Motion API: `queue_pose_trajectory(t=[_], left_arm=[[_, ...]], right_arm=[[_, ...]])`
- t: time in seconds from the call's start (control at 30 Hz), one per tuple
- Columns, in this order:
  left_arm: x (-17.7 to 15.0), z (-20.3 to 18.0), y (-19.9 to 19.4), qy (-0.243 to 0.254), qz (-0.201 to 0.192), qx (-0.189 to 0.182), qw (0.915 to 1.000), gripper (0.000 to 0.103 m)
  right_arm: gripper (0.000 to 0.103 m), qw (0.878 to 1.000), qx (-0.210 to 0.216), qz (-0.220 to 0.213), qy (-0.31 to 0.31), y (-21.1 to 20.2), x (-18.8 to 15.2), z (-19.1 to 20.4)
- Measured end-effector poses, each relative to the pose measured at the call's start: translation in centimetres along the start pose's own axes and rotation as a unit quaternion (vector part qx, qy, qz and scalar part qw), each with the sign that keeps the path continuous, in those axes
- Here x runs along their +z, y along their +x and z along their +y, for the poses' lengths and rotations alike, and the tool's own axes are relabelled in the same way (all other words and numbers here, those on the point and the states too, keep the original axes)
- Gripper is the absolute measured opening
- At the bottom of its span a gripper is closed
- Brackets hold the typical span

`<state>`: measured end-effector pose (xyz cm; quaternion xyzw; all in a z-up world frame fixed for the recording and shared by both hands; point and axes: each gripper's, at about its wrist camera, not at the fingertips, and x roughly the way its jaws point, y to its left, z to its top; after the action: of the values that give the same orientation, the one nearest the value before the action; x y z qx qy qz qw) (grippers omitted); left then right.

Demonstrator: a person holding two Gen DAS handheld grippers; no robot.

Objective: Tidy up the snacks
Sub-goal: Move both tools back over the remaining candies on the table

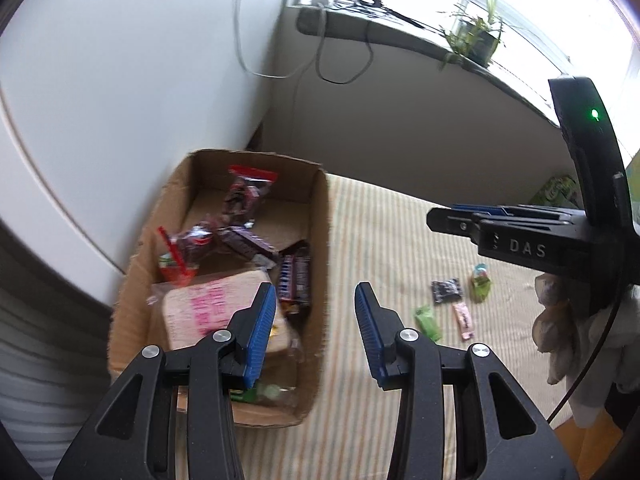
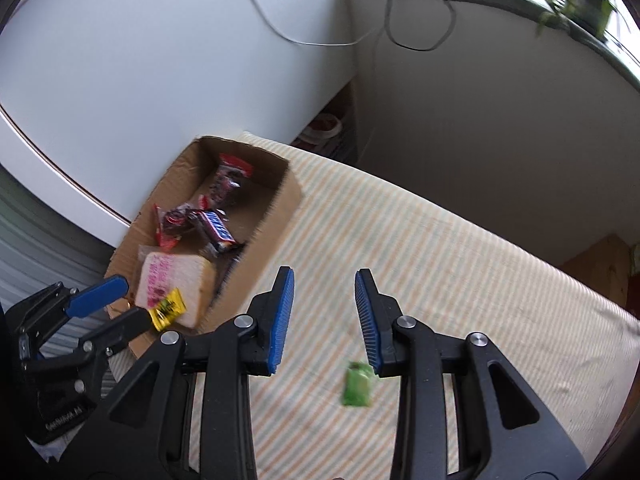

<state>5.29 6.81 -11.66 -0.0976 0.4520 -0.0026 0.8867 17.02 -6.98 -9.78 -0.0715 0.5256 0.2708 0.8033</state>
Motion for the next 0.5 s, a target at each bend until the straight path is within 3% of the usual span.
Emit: queue_pose_trajectory(t=[0.2, 0.5], left_arm=[[-0.3, -2.4, 1.2, 0.022, 0.011, -0.019, 0.9995, 0.04], [-1.3, -6.5, 4.1, 0.044, 0.05, -0.061, 0.9959, 0.04]], right_arm=[[0.033, 0.999, -0.022, -0.005, 0.035, -1.9, -2.6, -3.8], [0.034, 0.992, -0.052, 0.032, 0.108, -2.6, -7.2, -10.8]])
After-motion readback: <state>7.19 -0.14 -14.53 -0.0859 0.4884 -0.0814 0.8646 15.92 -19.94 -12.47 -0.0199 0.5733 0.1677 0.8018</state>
